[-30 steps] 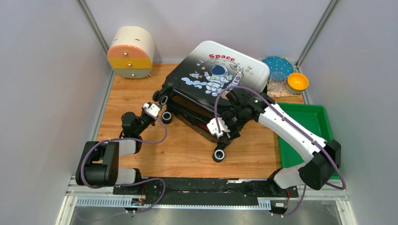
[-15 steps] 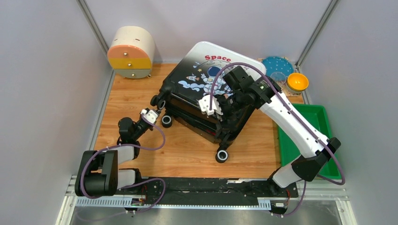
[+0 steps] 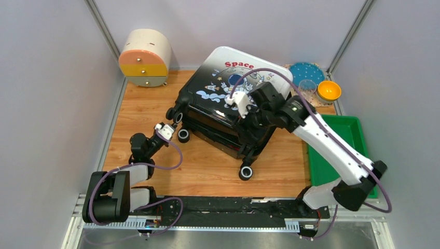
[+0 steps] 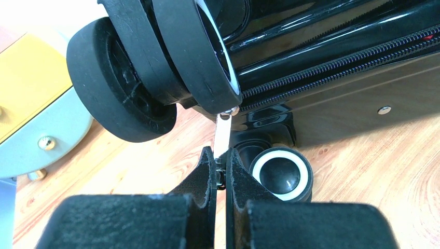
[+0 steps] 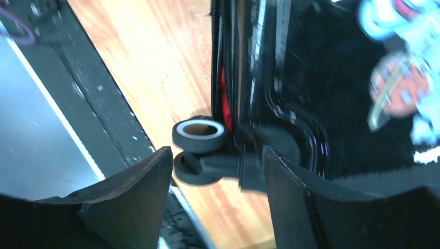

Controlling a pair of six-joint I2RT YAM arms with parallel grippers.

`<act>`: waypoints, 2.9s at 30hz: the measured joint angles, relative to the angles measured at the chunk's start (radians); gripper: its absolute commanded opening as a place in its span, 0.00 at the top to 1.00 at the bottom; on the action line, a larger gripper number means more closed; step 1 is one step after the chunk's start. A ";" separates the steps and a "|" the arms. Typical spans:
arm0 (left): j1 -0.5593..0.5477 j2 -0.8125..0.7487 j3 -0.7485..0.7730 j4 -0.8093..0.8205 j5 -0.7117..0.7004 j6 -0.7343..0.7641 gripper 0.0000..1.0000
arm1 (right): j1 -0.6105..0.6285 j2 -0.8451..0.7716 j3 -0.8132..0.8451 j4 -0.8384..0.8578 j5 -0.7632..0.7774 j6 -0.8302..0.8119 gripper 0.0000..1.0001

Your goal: Open, take out, and arrange the luggage

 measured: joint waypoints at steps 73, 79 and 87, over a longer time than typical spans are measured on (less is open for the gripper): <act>-0.019 -0.228 -0.091 -0.134 -0.063 -0.100 1.00 | -0.443 0.018 -0.275 0.078 0.009 0.591 1.00; -0.011 -0.195 -0.085 -0.112 0.014 -0.085 1.00 | -0.590 0.020 -0.270 0.026 -0.122 0.434 1.00; 0.007 0.027 0.029 -0.025 0.016 -0.068 1.00 | -0.622 0.020 -0.255 -0.002 -0.192 0.343 1.00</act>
